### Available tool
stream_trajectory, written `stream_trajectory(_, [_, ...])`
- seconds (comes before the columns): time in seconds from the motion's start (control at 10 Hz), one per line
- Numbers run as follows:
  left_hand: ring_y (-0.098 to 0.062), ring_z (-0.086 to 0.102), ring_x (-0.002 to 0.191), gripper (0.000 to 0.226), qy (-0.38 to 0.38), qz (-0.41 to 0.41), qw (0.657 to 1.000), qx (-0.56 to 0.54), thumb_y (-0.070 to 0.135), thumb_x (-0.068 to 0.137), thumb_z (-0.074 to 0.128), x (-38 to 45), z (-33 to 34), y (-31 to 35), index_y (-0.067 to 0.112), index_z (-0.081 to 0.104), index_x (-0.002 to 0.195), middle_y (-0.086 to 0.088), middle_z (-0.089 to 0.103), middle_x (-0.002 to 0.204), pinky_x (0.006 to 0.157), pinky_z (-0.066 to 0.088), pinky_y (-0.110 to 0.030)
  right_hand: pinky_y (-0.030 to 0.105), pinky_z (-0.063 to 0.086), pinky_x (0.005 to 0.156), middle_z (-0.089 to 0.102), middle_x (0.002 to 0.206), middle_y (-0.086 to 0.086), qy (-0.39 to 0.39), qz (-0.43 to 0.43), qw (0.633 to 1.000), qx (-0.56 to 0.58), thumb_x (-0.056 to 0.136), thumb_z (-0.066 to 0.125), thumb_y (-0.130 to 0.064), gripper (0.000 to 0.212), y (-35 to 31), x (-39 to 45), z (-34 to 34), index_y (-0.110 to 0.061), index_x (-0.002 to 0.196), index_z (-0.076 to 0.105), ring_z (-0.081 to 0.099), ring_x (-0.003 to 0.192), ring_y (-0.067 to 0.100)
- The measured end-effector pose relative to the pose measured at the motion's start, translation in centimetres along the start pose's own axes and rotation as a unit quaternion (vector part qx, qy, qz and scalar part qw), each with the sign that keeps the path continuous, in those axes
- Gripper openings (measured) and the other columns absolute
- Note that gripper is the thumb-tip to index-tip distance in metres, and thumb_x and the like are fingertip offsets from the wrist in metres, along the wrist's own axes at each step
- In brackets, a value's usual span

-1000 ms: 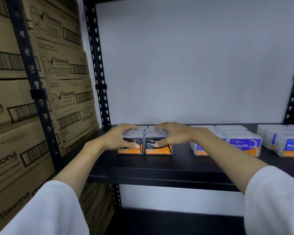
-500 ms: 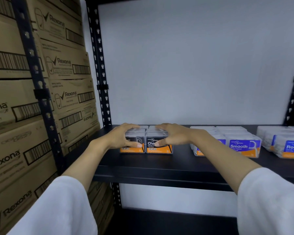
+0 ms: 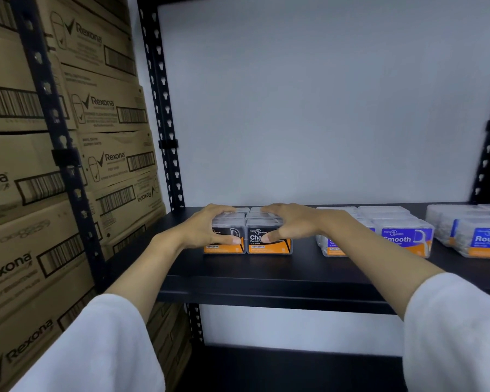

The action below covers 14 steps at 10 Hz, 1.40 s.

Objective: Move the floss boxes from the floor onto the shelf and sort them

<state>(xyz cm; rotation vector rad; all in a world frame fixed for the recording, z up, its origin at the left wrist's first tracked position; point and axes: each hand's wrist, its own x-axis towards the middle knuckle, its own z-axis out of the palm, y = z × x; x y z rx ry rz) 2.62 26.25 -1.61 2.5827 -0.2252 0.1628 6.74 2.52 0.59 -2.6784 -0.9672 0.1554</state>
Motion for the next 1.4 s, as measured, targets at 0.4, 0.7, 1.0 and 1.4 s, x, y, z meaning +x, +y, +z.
stream_trajectory(0.4, [-0.016, 0.036, 0.132, 0.086, -0.015, -0.009, 0.999, -0.035, 0.047, 0.067, 0.079, 0.0, 0.0, 0.0, 0.033, 0.037, 0.141, 0.004, 0.033, 0.148, 0.113, 0.034, -0.04, 0.042, 0.005, 0.12, -0.003, 0.161, 0.008, -0.014, 0.007, 1.0, -0.019, 0.092, 0.056, -0.04, 0.082, -0.2, 0.2, 0.4, -0.019, 0.152, 0.005, -0.011, 0.148, 0.02])
stream_trajectory(0.7, [-0.014, 0.035, 0.133, 0.084, -0.023, -0.002, 1.0, 0.006, 0.047, 0.073, 0.076, -0.2, -0.4, 0.5, 0.031, 0.034, 0.144, 0.004, 0.032, 0.15, 0.113, 0.033, -0.036, 0.041, 0.014, 0.119, 0.001, 0.16, 0.005, 0.007, 0.007, 1.0, -0.012, 0.089, 0.058, -0.043, 0.082, 0.1, 0.3, 0.7, -0.021, 0.152, 0.01, 0.0, 0.148, 0.024])
stream_trajectory(1.0, [-0.017, 0.017, 0.146, 0.086, -0.015, -0.011, 0.999, 0.04, 0.05, 0.075, 0.074, -0.7, -0.6, 1.4, 0.031, 0.03, 0.148, 0.004, 0.016, 0.16, 0.119, 0.018, -0.037, 0.037, 0.022, 0.117, 0.018, 0.156, 0.004, 0.015, -0.014, 0.999, -0.035, 0.089, 0.058, -0.044, 0.079, -0.3, 0.0, 0.1, -0.016, 0.151, 0.017, 0.017, 0.143, 0.022])
stream_trajectory(1.4, [-0.014, 0.036, 0.137, 0.044, 0.055, 0.051, 0.997, -0.021, 0.044, 0.088, 0.063, -3.2, -0.7, 9.4, 0.03, 0.055, 0.129, 0.004, 0.044, 0.146, 0.104, 0.028, -0.026, 0.024, 0.042, 0.092, 0.062, 0.121, 0.004, 0.196, -0.031, 0.976, 0.086, 0.093, 0.055, -0.02, 0.028, 1.0, -8.8, -2.1, -0.017, 0.119, 0.062, 0.057, 0.11, 0.016])
